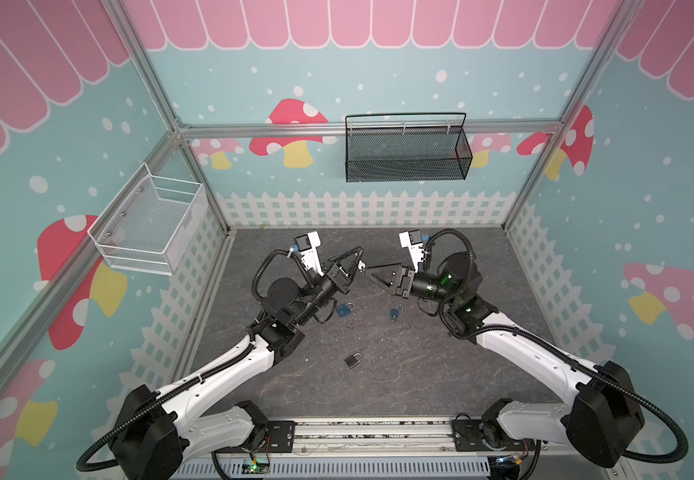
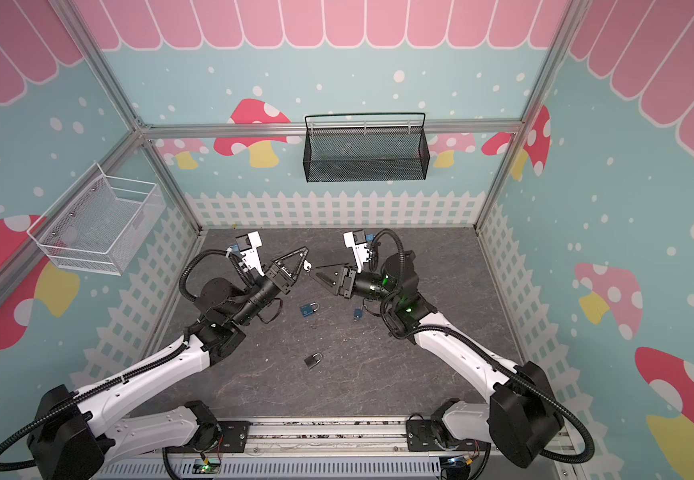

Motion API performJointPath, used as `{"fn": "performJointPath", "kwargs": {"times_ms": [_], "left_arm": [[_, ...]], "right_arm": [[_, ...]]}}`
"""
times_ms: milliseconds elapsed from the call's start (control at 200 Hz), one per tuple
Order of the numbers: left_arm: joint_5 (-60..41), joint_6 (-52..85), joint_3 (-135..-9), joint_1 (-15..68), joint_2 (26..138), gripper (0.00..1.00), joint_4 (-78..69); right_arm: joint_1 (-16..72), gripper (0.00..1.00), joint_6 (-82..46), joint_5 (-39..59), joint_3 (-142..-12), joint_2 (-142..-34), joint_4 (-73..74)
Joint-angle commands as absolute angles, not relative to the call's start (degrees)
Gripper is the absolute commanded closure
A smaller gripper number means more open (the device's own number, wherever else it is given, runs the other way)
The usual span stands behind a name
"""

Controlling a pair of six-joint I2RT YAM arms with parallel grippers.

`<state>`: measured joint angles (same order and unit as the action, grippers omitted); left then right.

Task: Unlock with the key

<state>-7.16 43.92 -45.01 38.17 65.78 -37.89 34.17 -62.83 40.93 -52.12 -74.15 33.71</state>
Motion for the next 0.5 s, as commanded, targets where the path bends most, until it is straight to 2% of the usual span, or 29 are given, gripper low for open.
{"fn": "performJointPath", "kwargs": {"times_ms": [0,200,495], "left_arm": [[-6.41,43.59,-44.39,38.58,66.27,1.0,-40.25],[-6.12,43.68,-44.47,38.67,66.36,1.0,-40.27],[-6.16,44.03,-44.82,38.85,66.97,1.0,-40.92]], "right_arm": [[34.6,0.56,-68.26,40.91,-52.28,-74.35,40.57],[35.87,0.58,-67.35,39.41,-53.54,-74.42,40.09],[36.3,0.7,-67.5,39.31,-53.04,-75.01,42.74]]}}
